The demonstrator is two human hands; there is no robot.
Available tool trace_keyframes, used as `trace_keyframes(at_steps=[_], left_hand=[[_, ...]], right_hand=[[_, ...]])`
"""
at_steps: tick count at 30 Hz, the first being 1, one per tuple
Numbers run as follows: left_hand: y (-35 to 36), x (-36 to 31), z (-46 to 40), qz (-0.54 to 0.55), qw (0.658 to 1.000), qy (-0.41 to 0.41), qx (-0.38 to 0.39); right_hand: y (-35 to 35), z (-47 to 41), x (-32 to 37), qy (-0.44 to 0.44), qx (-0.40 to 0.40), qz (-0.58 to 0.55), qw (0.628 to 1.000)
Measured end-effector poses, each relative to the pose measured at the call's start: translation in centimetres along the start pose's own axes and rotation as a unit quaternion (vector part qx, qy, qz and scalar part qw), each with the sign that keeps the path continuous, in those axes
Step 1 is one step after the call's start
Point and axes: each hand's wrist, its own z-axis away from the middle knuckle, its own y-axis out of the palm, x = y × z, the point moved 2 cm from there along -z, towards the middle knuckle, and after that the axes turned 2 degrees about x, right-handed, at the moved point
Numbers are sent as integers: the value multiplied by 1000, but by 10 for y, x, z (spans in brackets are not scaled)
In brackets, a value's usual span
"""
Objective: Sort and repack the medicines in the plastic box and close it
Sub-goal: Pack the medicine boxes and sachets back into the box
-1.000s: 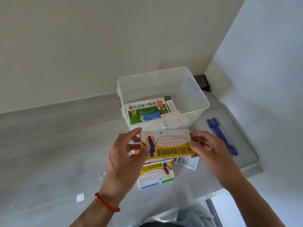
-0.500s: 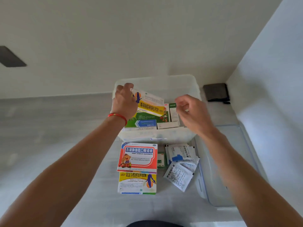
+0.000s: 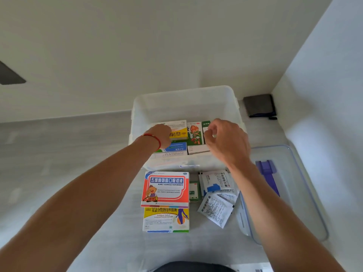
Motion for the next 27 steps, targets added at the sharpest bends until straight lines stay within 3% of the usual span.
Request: trace_keyframes(at_steps=[3,5,6,8,10,15,18,20,22,23,25,27], left_hand=[[-3,1,8,-6,1000,18,8],[-15,2,24,64,993,31,-91],[-21,3,39,123,974,51,-183],[-23,1,82,194,900,149,-362],[-4,-3,127,196,855,236,-418],[62,-11,176,65,861,274,-423],[82,-7,187,103,861,258,-427],[99,1,191,171,875,179,-416],[115,14,191,268,886,36,-375],[121,20,188,318,887,-40,-331],[130,27,182,406,878,-143,-208],[135,25,175,485,850,-160,-127]], right_hand=[[1,0,1,12,-6,5,1000],[1,1,1,10,-14,11,1000],[1,2,2,9,-20,12,1000],[1,2,3,8,-22,17,1000],[2,2,3,8,-20,24,999],[4,4,5,-1,-30,36,999],[-5,8,8,-32,-61,-18,997],[-14,25,15,-124,-115,-132,977],[-10,60,20,-201,-128,-209,949],[0,82,21,-189,-89,-229,951],[29,114,18,-71,75,-222,969],[63,131,16,28,268,-166,949]])
